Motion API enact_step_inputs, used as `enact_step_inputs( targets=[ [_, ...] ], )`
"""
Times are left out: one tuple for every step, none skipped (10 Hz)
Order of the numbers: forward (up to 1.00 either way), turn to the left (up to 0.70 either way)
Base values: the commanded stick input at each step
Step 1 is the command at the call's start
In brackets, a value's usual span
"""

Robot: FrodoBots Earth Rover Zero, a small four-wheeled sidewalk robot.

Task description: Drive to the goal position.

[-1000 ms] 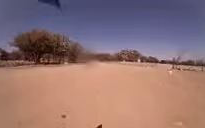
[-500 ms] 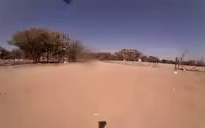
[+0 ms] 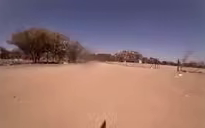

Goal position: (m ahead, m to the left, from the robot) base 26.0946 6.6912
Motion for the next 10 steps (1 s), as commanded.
enact_step_inputs(
  targets=[
    [1.00, 0.00],
    [1.00, 0.00],
    [1.00, 0.00],
    [1.00, 0.00],
    [1.00, 0.00],
    [1.00, 0.00],
    [1.00, 0.00],
    [1.00, 0.00],
    [1.00, 0.00],
    [1.00, 0.00]
  ],
)
